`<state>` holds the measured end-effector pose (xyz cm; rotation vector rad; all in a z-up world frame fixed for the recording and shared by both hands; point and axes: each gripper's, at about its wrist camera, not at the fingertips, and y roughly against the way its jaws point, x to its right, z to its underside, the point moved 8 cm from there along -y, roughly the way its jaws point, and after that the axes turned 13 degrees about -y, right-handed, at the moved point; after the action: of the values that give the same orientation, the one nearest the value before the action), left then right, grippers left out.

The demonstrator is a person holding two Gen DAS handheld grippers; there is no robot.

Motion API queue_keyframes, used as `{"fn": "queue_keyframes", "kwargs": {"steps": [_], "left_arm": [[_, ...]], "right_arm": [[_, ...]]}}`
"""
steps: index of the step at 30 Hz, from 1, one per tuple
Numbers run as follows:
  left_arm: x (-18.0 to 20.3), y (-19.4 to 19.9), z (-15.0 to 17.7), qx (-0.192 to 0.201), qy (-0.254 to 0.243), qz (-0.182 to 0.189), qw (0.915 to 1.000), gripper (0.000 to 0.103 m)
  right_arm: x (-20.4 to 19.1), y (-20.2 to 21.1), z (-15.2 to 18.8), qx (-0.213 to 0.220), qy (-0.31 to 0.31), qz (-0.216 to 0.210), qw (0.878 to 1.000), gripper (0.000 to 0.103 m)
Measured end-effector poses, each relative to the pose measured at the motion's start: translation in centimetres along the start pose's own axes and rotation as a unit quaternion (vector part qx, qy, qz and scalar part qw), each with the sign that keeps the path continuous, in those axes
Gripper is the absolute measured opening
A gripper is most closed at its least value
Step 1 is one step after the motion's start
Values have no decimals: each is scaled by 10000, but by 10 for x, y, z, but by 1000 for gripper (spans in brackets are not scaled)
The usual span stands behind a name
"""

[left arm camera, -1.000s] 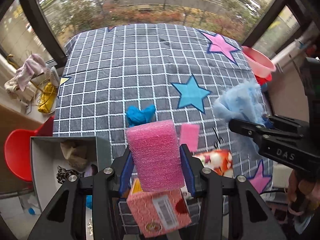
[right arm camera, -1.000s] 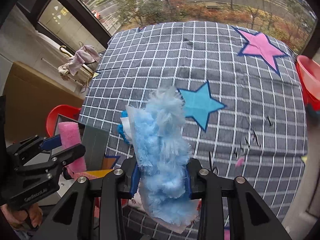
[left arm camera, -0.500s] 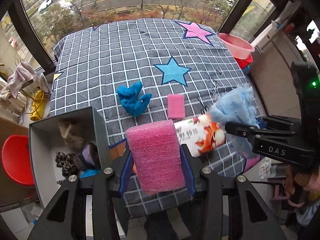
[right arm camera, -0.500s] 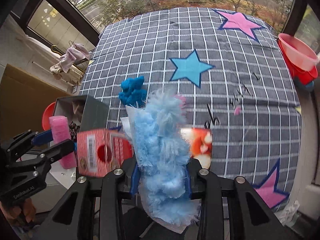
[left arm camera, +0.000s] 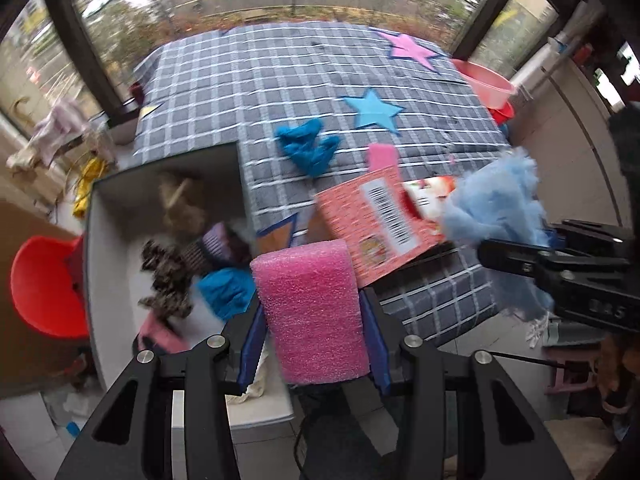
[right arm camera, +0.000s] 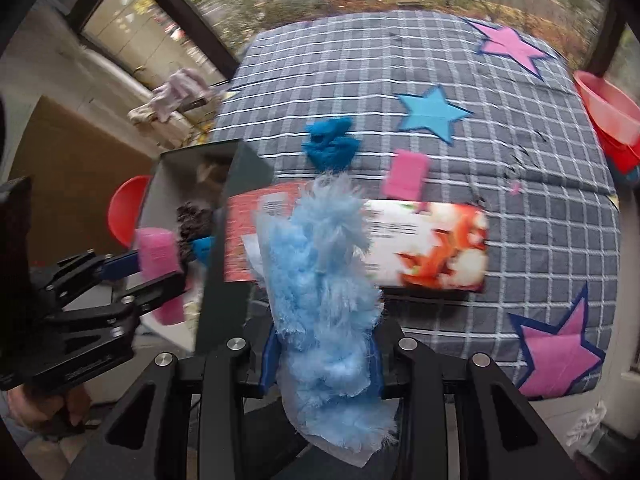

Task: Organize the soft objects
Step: 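Lift the pink sponge with left tool while right tool carries the fluffy item over the box, then open both tools to drop the pink sponge and fluffy item into the box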

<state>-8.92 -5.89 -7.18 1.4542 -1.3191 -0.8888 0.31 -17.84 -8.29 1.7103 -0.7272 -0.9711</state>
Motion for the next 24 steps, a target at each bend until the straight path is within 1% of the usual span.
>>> {"fn": "queue_keyframes", "kwargs": {"steps": [5, 10, 17, 20, 24], "left_arm": [[-40, 3, 31, -26, 550, -200, 9983, 49], [-74, 5, 60, -61, 1064, -382, 9936, 49], [-118, 0, 101, -166, 1867, -493, 9810, 49], [-130, -2, 114, -196, 2105, -507, 9761, 49], [-138, -8, 123, -251, 2299, -476, 9717, 49]], "right_arm": [[-50, -8, 3, -73, 491, -174, 9986, 37], [-97, -24, 9, -264, 1017, -270, 9941, 37], [-154, -52, 17, -601, 1712, -328, 9828, 37], [-171, -67, 19, -756, 1922, -299, 9780, 37], [-188, -86, 20, -965, 2087, -250, 9729, 37]]}}
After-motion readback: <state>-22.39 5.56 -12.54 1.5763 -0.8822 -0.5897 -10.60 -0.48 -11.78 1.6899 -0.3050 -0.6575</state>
